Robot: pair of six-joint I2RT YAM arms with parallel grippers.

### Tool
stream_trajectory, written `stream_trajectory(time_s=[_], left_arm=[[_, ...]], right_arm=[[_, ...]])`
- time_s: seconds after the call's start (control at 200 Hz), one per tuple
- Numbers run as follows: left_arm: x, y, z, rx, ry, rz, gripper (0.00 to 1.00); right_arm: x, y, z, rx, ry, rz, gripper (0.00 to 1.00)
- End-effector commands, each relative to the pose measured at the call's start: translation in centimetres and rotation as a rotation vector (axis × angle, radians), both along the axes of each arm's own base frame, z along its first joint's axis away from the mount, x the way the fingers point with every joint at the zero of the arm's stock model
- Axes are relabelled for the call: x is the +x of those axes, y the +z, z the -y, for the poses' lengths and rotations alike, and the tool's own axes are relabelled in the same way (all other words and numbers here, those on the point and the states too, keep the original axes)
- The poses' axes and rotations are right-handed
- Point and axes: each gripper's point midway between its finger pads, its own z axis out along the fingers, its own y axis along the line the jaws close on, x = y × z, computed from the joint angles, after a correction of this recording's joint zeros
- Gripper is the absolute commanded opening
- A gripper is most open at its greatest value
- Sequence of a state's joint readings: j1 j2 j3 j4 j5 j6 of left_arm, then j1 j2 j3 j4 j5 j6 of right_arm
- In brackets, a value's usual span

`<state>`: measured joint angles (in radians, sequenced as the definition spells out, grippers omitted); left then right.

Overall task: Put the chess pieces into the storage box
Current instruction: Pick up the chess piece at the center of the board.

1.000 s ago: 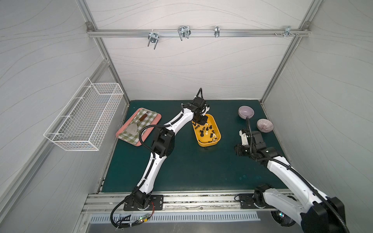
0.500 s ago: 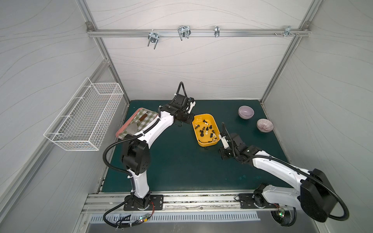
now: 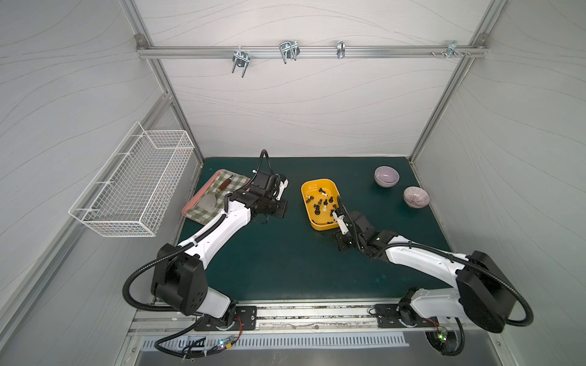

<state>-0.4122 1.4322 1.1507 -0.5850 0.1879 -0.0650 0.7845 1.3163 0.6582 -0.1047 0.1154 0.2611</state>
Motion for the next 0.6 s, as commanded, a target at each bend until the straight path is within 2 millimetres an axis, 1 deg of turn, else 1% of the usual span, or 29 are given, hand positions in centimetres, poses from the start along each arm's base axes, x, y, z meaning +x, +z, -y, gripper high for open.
stream_trajectory(time_s=[0.0,0.225,0.36,0.475,0.595], left_arm=[[-0.4,0.6,-0.2,-0.052,0.036,0.033,0.26],[-2.4,-1.4,-0.9,-0.075,0.073,-0.018,0.26],[-3.1,-1.5,-0.9,-0.094,0.074,-0.026,0.26],[-3.6,-1.7,-1.0,-0.103,0.077,-0.03,0.26],[-3.8,-2.0,-1.1,-0.101,0.077,-0.035,0.26]], right_arm=[[0.2,-0.2,-0.8,0.007,0.021,0.011,0.23],[0.5,-0.9,-1.7,0.011,0.032,0.008,0.23],[0.8,-1.8,-1.8,0.0,0.014,0.003,0.25],[1.1,-2.5,-2.3,-0.005,0.015,0.006,0.26],[1.6,-3.6,-2.6,-0.056,0.023,0.016,0.27]])
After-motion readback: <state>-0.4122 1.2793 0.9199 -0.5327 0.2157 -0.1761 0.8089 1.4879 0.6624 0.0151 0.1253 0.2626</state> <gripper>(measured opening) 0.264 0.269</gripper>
